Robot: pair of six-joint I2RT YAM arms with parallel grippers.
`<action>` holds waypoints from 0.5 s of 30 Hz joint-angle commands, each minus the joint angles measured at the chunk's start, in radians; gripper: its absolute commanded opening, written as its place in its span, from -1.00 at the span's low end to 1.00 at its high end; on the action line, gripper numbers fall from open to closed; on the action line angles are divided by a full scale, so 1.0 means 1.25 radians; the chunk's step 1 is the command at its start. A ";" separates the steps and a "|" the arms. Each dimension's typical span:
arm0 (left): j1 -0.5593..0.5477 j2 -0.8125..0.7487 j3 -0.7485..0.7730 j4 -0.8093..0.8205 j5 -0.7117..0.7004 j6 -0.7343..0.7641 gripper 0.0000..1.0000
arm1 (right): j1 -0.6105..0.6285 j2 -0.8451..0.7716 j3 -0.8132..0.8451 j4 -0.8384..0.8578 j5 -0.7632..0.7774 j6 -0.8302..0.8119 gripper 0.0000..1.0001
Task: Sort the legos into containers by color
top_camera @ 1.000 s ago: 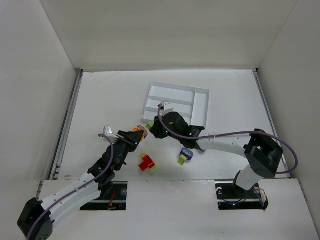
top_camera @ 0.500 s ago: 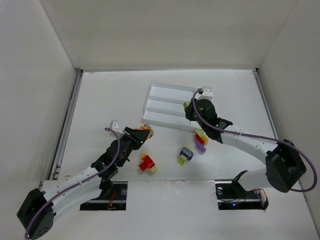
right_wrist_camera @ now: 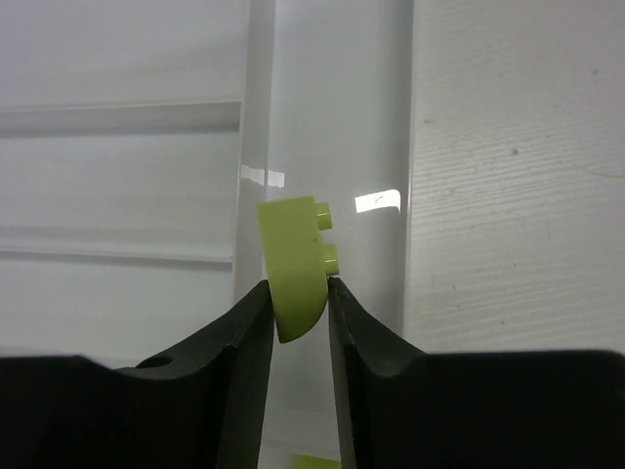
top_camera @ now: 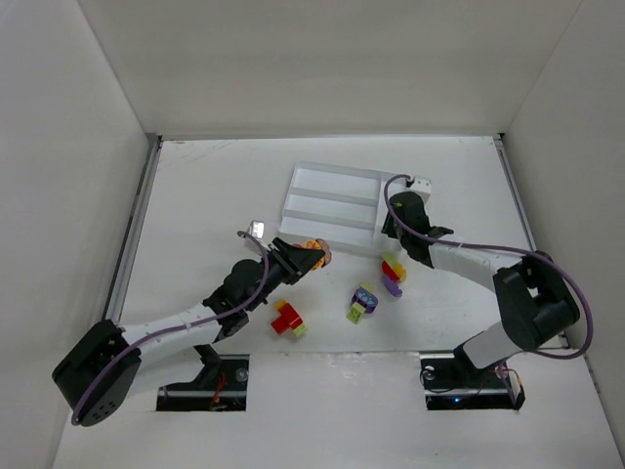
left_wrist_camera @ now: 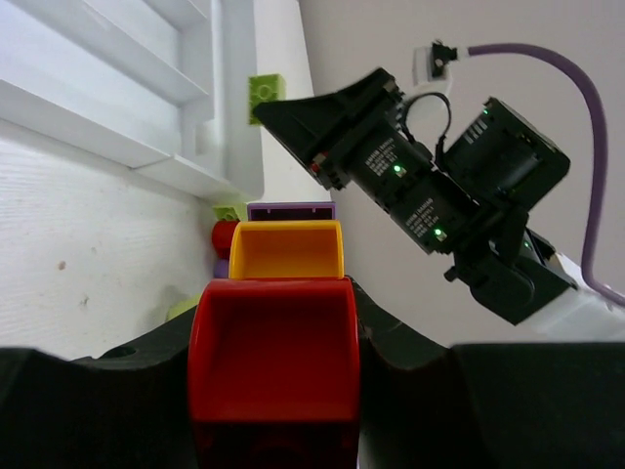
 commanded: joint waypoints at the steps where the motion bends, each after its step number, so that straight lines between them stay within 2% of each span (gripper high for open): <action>1: -0.004 0.029 0.029 0.184 0.059 -0.008 -0.84 | -0.004 0.006 0.030 0.019 0.001 0.011 -0.17; 2: -0.002 0.037 0.027 0.201 0.063 -0.011 -0.84 | -0.002 -0.007 0.027 0.019 0.003 0.011 0.00; 4: 0.000 0.047 0.022 0.226 0.072 -0.012 -0.83 | 0.001 -0.038 0.020 0.020 0.005 0.007 0.19; 9: 0.011 0.057 0.016 0.263 0.090 -0.016 -0.83 | 0.017 -0.169 -0.030 0.021 -0.015 0.013 0.38; 11: 0.016 0.051 0.014 0.269 0.101 -0.017 -0.83 | 0.055 -0.256 -0.074 0.059 -0.083 0.026 0.41; 15: 0.027 0.023 -0.002 0.271 0.121 -0.018 -0.82 | 0.100 -0.376 -0.151 0.188 -0.309 0.104 0.58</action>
